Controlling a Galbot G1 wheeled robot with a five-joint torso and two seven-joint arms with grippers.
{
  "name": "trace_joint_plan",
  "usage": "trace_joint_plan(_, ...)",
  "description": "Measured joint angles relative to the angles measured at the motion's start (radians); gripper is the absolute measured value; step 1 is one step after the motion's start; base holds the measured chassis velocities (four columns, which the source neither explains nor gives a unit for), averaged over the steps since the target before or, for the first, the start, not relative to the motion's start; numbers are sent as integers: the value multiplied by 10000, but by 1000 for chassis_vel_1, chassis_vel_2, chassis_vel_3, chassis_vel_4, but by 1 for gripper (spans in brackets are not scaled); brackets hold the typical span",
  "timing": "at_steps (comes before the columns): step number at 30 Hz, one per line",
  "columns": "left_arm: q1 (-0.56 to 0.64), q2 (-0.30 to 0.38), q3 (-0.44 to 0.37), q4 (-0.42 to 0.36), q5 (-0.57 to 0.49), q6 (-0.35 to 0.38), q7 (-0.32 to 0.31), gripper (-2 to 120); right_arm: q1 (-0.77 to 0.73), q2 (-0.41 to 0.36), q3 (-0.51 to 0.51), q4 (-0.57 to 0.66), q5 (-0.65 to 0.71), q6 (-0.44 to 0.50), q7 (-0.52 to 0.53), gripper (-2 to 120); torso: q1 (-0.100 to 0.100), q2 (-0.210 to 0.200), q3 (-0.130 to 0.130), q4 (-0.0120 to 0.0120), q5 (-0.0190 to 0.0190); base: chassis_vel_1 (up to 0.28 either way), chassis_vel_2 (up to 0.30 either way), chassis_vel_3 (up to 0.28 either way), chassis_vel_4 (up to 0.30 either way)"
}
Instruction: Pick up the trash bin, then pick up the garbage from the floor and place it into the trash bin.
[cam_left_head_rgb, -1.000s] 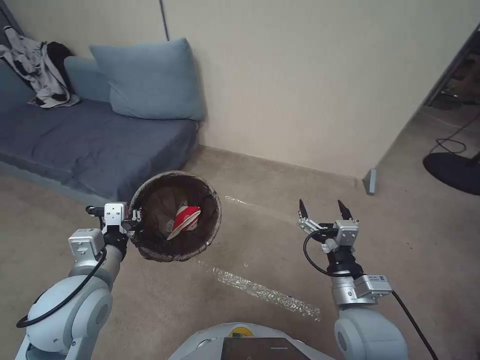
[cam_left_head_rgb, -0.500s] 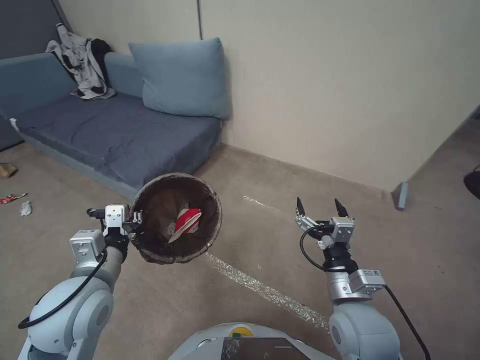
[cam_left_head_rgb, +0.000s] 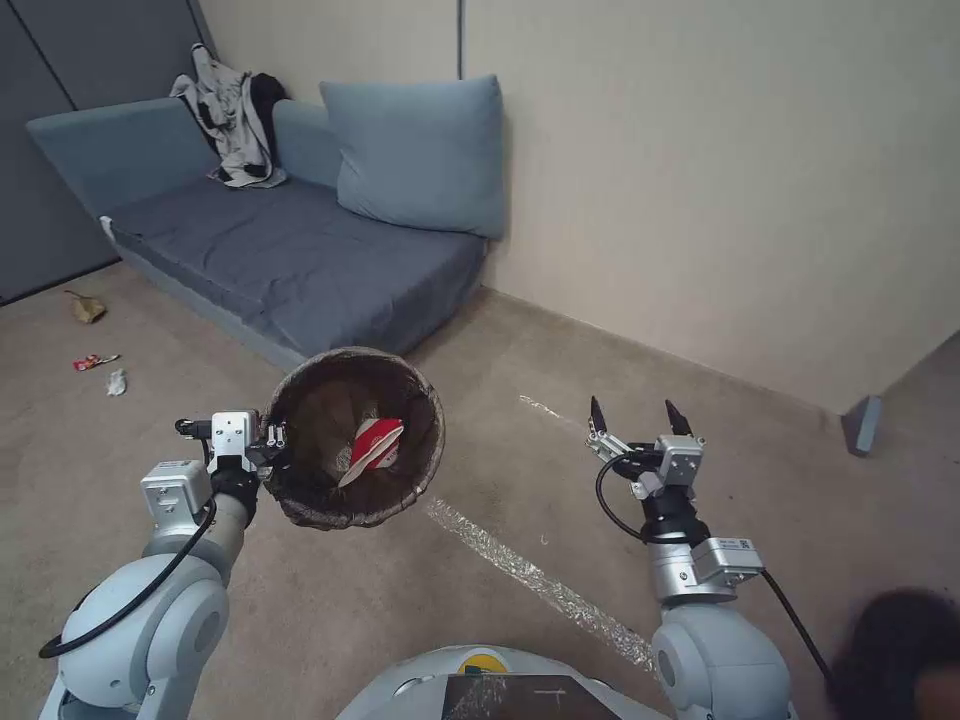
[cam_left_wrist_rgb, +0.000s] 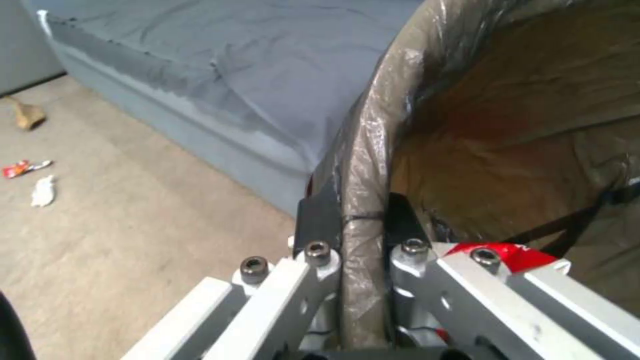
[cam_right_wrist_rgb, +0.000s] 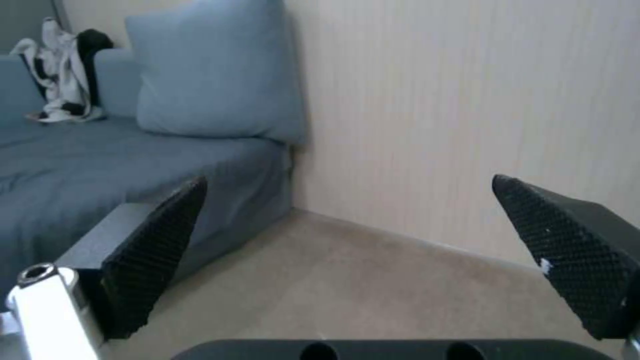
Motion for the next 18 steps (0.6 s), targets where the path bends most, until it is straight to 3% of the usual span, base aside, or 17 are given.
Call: trace_joint_plan(18, 81, -90, 8, 3, -5, 14, -97, 2, 13, 137, -48, -22, -66, -12, 58, 100, 0, 0, 0, 3, 0, 68, 65, 63, 65)
